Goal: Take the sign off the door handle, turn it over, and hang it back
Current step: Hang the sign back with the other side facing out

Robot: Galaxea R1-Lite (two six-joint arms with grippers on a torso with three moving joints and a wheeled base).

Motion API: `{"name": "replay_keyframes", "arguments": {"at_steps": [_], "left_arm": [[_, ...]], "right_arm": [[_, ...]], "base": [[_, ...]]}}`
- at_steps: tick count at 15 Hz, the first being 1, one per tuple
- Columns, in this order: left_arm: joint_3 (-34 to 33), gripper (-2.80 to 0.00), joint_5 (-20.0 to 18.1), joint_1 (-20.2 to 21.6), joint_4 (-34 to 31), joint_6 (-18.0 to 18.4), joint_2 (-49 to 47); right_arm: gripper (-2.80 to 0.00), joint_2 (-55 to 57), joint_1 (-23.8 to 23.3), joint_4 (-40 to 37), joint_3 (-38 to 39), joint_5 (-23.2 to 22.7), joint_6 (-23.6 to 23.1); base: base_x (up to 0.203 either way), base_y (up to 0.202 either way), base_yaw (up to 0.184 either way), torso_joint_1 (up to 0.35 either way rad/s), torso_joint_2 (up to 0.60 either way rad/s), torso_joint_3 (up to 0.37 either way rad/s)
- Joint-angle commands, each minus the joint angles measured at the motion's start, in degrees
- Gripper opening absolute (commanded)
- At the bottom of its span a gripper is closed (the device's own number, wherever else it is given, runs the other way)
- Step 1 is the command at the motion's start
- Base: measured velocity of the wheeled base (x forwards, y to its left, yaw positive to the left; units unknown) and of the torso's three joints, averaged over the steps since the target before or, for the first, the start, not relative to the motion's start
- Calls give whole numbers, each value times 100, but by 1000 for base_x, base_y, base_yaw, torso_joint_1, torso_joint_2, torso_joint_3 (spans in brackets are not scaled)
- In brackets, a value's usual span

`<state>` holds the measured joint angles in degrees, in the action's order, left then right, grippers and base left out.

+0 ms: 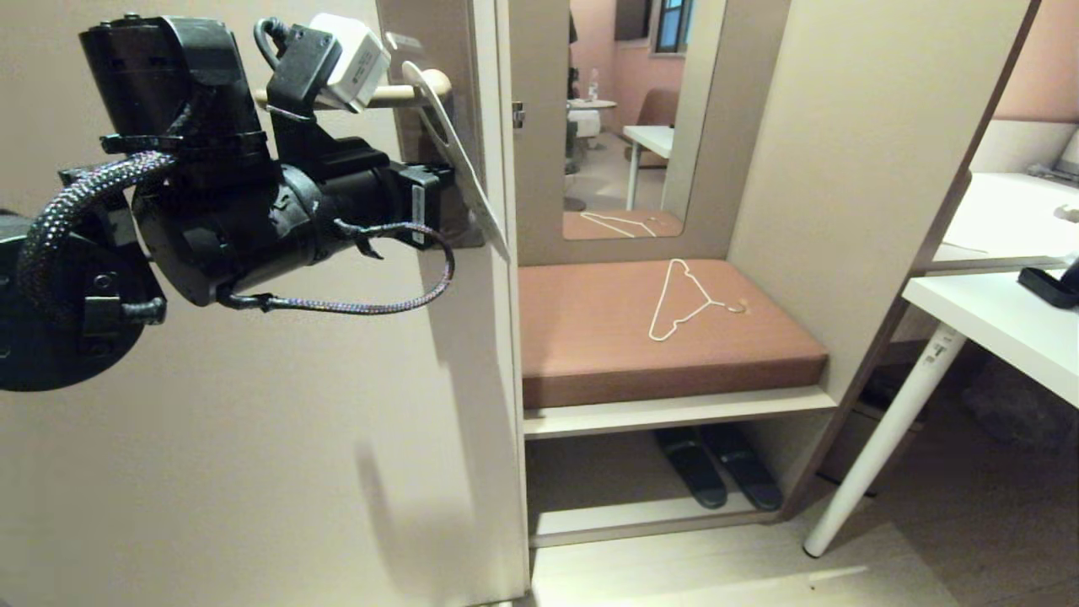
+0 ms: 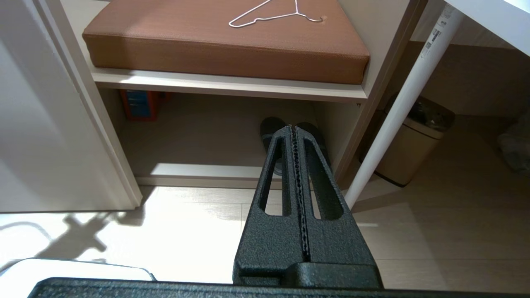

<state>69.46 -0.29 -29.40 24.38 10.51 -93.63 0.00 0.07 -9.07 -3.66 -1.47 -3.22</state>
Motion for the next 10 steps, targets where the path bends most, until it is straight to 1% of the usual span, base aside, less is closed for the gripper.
{"name": "replay_keyframes", "arguments": {"at_steps": [1, 10], "left_arm": [[15, -280, -24, -26, 14, 3, -15], [67, -280, 2, -188, -4, 20, 320]], "right_arm": [[-280, 0, 1, -7, 5, -2, -3], [-280, 0, 1, -7, -2, -2, -12]], "base": [[0, 0, 0, 0, 0, 0], [0, 0, 0, 0, 0, 0]]}}
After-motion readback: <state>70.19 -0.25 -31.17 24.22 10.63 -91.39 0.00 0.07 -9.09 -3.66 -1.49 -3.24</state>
